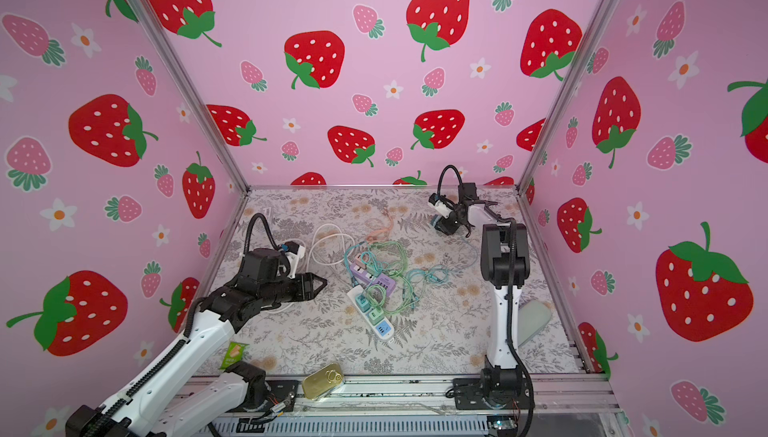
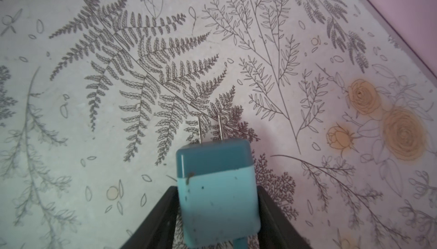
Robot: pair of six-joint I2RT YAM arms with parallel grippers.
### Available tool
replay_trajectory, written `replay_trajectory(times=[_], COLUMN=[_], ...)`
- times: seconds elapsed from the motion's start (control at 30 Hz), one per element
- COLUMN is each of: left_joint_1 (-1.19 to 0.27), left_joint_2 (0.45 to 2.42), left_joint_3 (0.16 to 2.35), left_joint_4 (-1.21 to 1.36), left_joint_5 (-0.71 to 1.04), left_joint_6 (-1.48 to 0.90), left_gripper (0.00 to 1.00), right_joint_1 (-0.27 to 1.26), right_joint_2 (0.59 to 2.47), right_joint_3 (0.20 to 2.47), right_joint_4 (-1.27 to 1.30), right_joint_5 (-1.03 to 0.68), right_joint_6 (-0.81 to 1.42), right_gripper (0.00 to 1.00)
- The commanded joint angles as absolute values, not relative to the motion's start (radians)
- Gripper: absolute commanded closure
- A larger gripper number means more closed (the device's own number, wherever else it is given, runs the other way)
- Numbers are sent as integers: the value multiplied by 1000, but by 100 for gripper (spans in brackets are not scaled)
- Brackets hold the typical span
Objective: Insert the plug
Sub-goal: 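Lower the right gripper onto the teal charger cube and close on it, then lift the teal charger toward the left gripper while the left gripper reaches in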
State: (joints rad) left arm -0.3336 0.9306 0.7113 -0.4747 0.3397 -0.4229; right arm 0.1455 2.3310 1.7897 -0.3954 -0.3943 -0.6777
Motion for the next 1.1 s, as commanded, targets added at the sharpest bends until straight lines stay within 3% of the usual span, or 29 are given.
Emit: replay_trajectory(times=[0.0,0.13,0.27,0.6,1.07], left_joint_1=[-330,-329,-331,-329,-330], left_joint_2=[937,946,962,1035,1212], left_joint_3=[731,724,721,753,958], left_joint_4=[-465,-442,-418,-322,-97], left_joint_5=[332,337,352,434,819], left_joint_6=[-414,-419,-426,-435,-501], left_gripper=[44,44,44,43,37], right_joint_1=[148,150,151,184,394], right_joint_2=[2346,2313,2247,1937,1604], right_joint_3=[1780,1757,1700,1418,1214], right_joint_4=[-472,-471,-450,-272,-213], right_joint_5=[-404,-442,-473,-584,-596], right_joint_6=[-703,-682,-657,-563,-584], right_gripper=[54,68,73,74,74])
